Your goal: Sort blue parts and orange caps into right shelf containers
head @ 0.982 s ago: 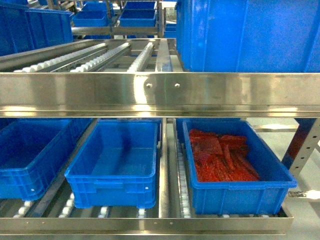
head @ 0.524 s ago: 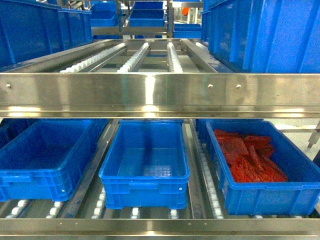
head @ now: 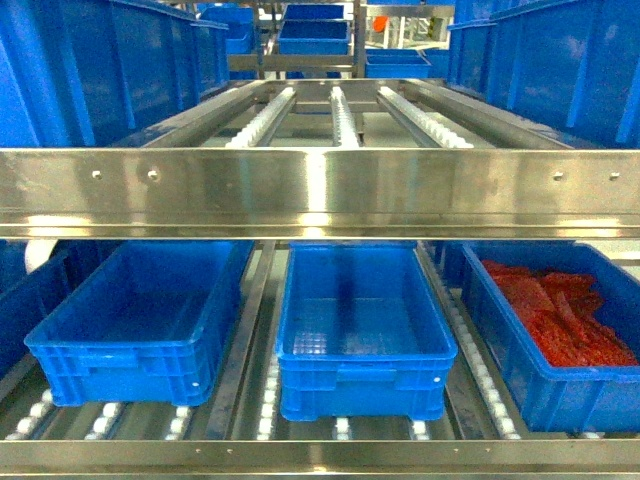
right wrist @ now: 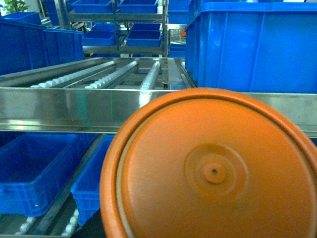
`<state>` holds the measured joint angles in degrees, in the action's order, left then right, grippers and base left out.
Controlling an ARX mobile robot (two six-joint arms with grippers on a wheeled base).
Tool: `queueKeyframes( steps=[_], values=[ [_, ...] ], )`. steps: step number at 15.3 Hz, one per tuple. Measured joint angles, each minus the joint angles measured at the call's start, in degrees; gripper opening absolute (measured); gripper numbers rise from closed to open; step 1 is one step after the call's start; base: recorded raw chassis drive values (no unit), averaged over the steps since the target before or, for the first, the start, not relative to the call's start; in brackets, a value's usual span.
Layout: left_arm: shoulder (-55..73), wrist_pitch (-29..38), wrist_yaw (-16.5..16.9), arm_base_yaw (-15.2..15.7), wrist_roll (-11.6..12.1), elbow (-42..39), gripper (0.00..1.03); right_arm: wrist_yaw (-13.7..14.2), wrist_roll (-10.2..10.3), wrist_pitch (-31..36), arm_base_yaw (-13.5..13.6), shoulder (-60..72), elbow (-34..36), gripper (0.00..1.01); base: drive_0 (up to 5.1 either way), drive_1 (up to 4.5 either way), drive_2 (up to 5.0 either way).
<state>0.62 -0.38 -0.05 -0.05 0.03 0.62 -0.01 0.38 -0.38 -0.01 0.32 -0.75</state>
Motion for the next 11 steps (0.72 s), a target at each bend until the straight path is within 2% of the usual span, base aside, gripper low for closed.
queueKeyframes(
  steps=[11],
  values=[
    [0.0, 0.0, -0.3, 0.0, 0.0, 0.0, 0.42, -0.3, 0.0, 0.3, 0.0, 0.0, 0.0, 0.44, -5.0, 2.46, 2.5]
  ],
)
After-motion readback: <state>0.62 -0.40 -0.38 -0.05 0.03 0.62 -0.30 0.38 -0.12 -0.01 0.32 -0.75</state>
